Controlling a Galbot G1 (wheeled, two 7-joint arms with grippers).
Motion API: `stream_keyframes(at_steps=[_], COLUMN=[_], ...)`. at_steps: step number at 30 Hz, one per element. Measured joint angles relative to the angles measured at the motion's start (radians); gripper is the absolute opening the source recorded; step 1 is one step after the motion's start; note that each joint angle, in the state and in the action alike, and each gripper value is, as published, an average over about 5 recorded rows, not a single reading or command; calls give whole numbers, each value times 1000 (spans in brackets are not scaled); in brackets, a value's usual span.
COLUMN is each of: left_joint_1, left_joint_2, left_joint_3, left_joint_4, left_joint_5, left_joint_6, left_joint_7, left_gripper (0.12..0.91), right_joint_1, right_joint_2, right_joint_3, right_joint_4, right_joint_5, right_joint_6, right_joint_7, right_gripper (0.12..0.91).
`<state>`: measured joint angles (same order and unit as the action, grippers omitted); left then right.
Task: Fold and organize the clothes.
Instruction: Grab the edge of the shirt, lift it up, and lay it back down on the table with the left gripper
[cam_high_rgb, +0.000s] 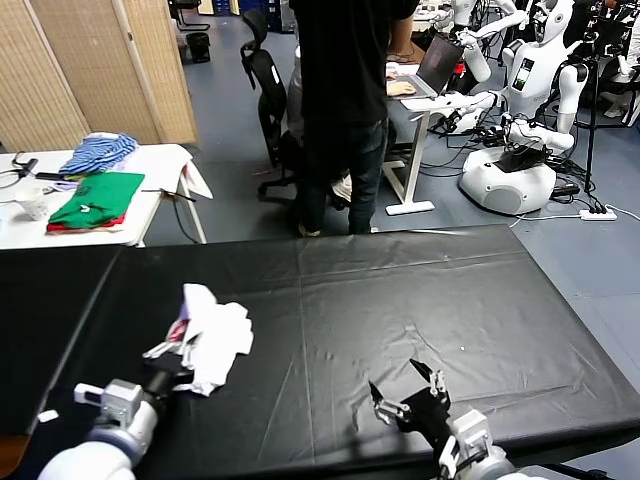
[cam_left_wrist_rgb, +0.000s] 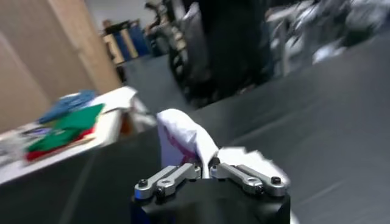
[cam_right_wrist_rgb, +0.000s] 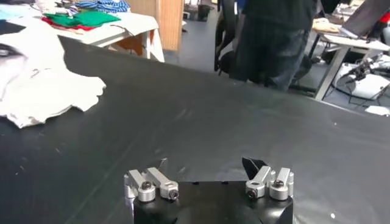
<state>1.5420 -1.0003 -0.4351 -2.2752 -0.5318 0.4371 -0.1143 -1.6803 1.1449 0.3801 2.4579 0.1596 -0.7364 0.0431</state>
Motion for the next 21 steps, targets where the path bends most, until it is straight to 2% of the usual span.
stream_keyframes(at_steps=[5,9,13,21], left_joint_1=[-56,-91,-98,-31], left_joint_2=[2,14,56,187], left_joint_3=[74,79,35,-136], left_joint_4=[12,21,12,14], left_joint_5=[-67,-108,-82,45], left_joint_6=[7,29,90,214], left_joint_7=[-9,-37,-61,-73], left_gripper=[177,177,177,177], right_joint_1=[-18,-28,-25,-1], right_joint_2=[16,27,37,35], right_joint_3=[9,15,6,-8], right_joint_4=[0,4,5,1], right_joint_5=[-8,-8,-9,-1], right_joint_6=[0,0,0,0], right_joint_7=[0,0,0,-4], right_gripper=[907,907,907,907])
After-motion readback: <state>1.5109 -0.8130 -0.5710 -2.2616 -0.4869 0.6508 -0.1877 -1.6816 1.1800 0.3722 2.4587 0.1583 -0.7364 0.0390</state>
